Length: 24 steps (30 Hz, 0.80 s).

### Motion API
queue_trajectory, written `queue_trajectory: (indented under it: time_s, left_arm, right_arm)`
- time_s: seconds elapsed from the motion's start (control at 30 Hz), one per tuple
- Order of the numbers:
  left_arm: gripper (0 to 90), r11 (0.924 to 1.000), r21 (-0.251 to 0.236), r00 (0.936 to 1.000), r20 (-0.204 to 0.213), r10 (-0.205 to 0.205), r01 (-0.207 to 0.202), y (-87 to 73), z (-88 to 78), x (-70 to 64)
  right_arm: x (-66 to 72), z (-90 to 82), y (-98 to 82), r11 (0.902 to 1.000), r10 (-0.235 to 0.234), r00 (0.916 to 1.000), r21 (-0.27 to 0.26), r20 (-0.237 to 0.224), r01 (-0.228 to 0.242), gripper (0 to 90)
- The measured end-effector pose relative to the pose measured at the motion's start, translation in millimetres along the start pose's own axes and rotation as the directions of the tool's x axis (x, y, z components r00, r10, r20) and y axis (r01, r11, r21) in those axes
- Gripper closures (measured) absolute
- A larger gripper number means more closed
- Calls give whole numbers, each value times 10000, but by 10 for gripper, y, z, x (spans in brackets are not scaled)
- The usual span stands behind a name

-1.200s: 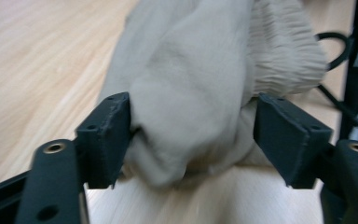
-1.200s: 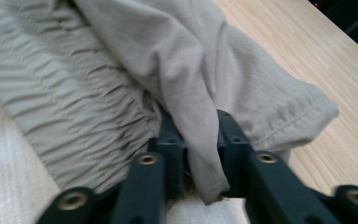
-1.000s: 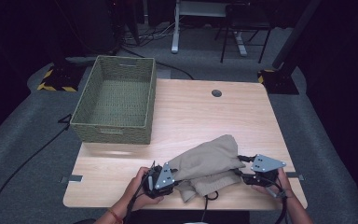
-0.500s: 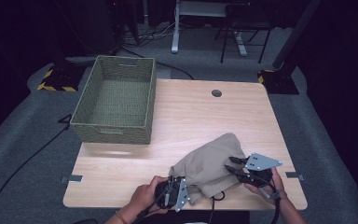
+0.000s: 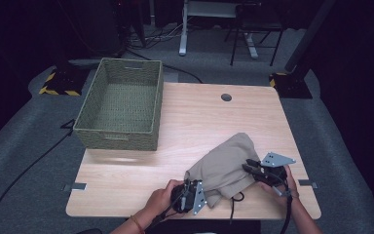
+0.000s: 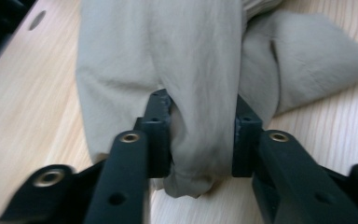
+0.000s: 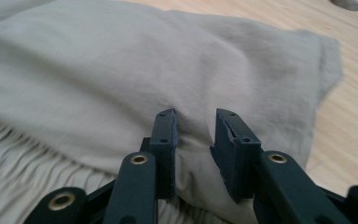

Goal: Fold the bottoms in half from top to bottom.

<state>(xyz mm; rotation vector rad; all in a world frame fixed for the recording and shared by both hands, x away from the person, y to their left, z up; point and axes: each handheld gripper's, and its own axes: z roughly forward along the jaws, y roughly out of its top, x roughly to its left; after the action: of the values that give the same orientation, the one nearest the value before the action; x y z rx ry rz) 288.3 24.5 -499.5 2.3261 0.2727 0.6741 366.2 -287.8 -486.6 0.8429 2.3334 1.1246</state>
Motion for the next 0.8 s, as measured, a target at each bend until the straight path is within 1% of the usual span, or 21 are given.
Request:
queue_trajectory:
  time_s: [0.03, 0.07, 0.1, 0.13, 0.2, 0.23, 0.27, 0.33, 0.37, 0.4, 0.43, 0.47, 0.5, 0.53, 0.57, 0.6, 0.63, 0.67, 0.73, 0.77, 0.8]
  left_arm:
    - [495, 9971, -165, 9956, 584, -732, 742, 4, -11, 66]
    - [401, 9899, -281, 9880, 722, -1369, 1392, 1, -28, 113]
    - [354, 9827, -409, 9819, 655, -1776, 1805, -5, -44, 142]
    - [307, 9721, -584, 9728, 601, -2235, 2270, -19, -72, 182]
    - [260, 9453, -852, 9480, 767, -3090, 3150, -62, -115, 258]
    - [249, 9408, -751, 9426, 752, -3253, 3307, -83, -124, 287]
    - [233, 9382, -687, 9397, 718, -3344, 3391, -104, -119, 306]
    - [214, 9354, -364, 9328, 978, -3468, 3516, -149, -101, 333]
    - [199, 9393, -165, 9351, 1019, -3395, 3428, -168, -95, 332]
    - [190, 9450, 11, 9410, 925, -3256, 3269, -186, -95, 325]
    - [189, 9453, 125, 9414, 877, -3257, 3259, -205, -105, 319]
    - [188, 9444, 163, 9395, 975, -3283, 3283, -223, -127, 322]
    - [186, 9444, 145, 9392, 1012, -3281, 3284, -232, -151, 322]
    - [185, 9468, 106, 9423, 945, -3212, 3216, -231, -180, 309]
    - [185, 9472, 26, 9428, 951, -3195, 3207, -226, -191, 303]
    - [188, 9443, -103, 9397, 1024, -3263, 3290, -212, -197, 300]
    - [209, 9437, -184, 9391, 1066, -3267, 3304, -184, -190, 292]
    - [257, 9478, -270, 9436, 1067, -3134, 3178, -145, -176, 276]
    - [338, 9578, -495, 9552, 1045, -2770, 2832, -65, -143, 235]
    - [385, 9621, -590, 9606, 993, -2596, 2661, -32, -121, 211]
    - [431, 9656, -741, 9644, 1098, -2406, 2493, -15, -92, 200]
  right_arm:
    - [-18, 31, 13, 10000, -34, 9998, 25, 199, 33, 700]
    - [-31, 70, 35, 10000, -18, 9991, 50, 417, 16, 705]
    - [-37, 96, 56, 10000, -23, 9986, 91, 522, 18, 707]
    - [-40, 113, 69, 9999, -44, 9984, 99, 555, 39, 707]
    - [-61, 147, 96, 9999, -92, 9982, 128, 595, 85, 706]
    - [-73, 155, 106, 9999, -65, 9981, 119, 607, 57, 694]
    - [-77, 155, 116, 9999, -49, 9977, 138, 677, 40, 669]
    - [-62, 108, 153, 10000, -75, 9962, 9, 873, 75, 541]
    - [-49, 65, 178, 9999, -65, 9959, -126, 897, 77, 506]
    - [-24, 19, 206, 9995, -92, 9951, -287, 982, 121, 493]
    - [6, -24, 236, 9988, -71, 9945, -475, 1043, 121, 476]
    - [39, -61, 270, 9976, -62, 9951, -685, 984, 130, 455]
    - [81, -94, 308, 9954, -187, 9952, -920, 964, 276, 437]
    - [138, -122, 346, 9929, -292, 9959, -1123, 860, 389, 424]
    - [207, -137, 394, 9902, -513, 9965, -1265, 665, 594, 412]
    - [247, -134, 420, 9886, -650, 9965, -1324, 530, 715, 403]
    - [290, -116, 447, 9868, -826, 9964, -1382, 185, 843, 400]
    - [325, -84, 465, 9879, -920, 9957, -1261, -73, 903, 401]
    - [339, 15, 457, 9907, -1085, 9941, -821, 5, 1082, 441]
    - [318, 70, 428, 9929, -1043, 9945, -592, -126, 1034, 451]
    - [294, 128, 385, 9959, -861, 9960, -309, -259, 853, 470]
